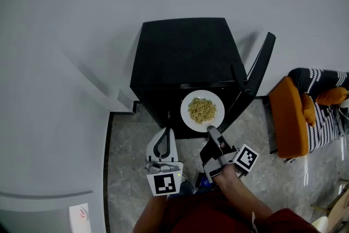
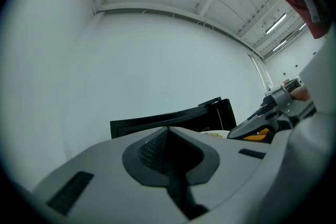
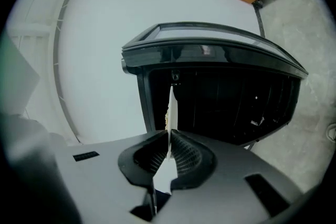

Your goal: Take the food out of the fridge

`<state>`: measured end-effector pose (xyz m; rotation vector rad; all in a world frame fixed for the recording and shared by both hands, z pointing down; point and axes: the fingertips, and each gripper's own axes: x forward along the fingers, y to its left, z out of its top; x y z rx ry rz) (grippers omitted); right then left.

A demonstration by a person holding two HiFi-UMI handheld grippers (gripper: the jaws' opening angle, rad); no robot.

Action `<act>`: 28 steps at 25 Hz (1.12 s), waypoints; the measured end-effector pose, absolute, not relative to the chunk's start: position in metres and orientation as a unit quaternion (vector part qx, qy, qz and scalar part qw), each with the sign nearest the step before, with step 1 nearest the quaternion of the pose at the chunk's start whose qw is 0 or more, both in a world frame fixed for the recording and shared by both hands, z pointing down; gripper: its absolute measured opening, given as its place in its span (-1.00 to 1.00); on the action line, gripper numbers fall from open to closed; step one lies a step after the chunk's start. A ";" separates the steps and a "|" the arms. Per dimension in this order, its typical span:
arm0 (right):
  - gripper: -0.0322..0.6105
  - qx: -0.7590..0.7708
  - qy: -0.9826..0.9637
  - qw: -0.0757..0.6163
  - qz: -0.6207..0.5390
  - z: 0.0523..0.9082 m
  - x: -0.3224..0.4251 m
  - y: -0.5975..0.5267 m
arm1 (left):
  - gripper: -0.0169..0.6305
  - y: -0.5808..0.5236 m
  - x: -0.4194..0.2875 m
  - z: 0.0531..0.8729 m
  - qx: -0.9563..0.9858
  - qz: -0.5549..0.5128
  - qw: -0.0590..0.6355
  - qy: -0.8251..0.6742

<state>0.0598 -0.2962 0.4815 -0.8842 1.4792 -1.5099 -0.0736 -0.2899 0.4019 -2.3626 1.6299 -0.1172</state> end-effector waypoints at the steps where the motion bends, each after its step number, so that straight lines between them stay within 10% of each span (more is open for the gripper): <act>1: -0.79 -0.350 0.588 0.413 -0.600 0.479 0.062 -0.292 | -0.90 -0.289 -0.074 0.403 -0.813 -0.026 0.115 0.570; 28: -0.79 -0.347 0.610 0.408 -0.585 0.449 0.066 -0.273 | -0.90 -0.286 -0.073 0.410 -0.810 -0.019 0.097 0.577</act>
